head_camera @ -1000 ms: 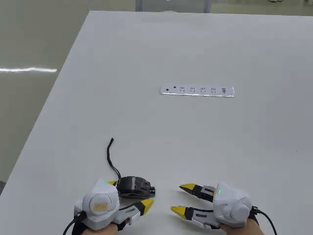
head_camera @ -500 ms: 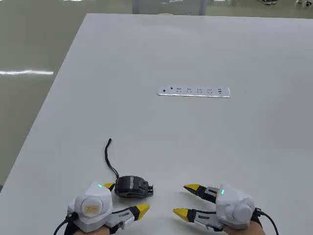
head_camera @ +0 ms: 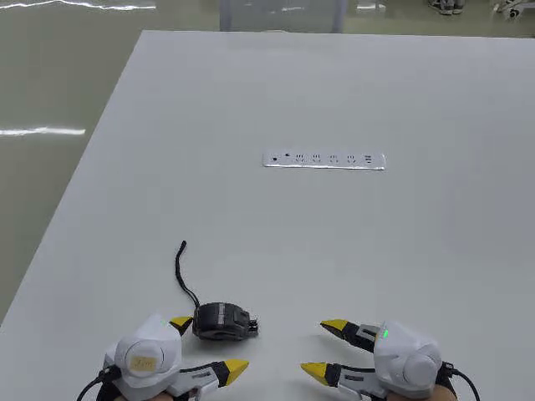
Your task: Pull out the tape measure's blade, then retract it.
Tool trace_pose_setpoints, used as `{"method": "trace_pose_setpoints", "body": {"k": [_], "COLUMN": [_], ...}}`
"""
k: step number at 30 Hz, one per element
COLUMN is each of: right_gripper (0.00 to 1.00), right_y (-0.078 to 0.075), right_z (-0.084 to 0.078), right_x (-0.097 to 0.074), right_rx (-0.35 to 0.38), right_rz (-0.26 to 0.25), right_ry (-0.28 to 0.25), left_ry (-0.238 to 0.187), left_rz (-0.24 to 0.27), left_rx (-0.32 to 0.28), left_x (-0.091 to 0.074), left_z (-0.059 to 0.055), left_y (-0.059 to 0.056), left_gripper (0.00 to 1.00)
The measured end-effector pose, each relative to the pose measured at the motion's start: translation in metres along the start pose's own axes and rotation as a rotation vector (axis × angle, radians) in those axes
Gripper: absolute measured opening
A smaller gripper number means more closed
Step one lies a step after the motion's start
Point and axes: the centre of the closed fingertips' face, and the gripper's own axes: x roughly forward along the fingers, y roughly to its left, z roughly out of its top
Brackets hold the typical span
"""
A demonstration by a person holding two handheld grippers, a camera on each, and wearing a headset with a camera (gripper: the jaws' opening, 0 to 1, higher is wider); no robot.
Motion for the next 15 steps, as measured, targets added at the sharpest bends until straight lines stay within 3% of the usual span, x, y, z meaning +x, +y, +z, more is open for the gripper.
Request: {"method": "trace_pose_setpoints", "body": {"k": [15], "right_gripper": [0.45], "right_y": [0.004], "right_z": [-0.006], "right_x": [-0.012], "right_rx": [0.011], "right_rz": [-0.023], "right_ry": [0.004], "left_ry": [-0.008], "left_rz": [-0.027], "left_rx": [0.014], "left_x": [-0.014], "left_z": [-0.005], "left_y": [-0.006], "left_gripper": [0.74]}}
